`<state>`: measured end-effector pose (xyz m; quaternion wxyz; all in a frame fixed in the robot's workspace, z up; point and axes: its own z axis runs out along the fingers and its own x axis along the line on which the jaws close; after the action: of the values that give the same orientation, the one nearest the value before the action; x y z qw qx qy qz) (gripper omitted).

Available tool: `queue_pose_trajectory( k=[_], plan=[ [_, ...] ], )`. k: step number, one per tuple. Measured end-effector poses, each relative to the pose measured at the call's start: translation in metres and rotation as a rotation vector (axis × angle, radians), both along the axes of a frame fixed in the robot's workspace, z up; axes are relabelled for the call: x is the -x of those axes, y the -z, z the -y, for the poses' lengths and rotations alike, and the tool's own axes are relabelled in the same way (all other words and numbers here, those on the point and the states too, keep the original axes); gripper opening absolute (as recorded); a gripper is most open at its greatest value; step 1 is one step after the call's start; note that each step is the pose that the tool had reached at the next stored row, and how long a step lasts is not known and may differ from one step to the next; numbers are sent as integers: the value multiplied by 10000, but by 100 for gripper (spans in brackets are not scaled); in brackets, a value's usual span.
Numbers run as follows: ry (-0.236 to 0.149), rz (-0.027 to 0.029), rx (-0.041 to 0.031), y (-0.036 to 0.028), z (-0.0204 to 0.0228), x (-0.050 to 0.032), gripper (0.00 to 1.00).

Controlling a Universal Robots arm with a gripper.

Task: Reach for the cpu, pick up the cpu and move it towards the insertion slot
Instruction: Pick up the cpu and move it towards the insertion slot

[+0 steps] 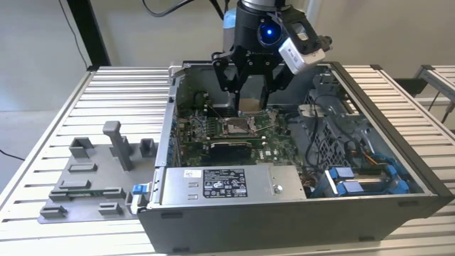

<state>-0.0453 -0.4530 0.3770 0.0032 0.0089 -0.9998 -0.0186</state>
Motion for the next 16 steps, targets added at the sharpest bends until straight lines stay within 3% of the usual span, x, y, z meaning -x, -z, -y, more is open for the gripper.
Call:
queue_pose_trajectory(
  k=[6,16],
  plan=[
    [397,-1,1,0,-16,0,0],
    [414,0,1,0,-195,0,0]
  ],
)
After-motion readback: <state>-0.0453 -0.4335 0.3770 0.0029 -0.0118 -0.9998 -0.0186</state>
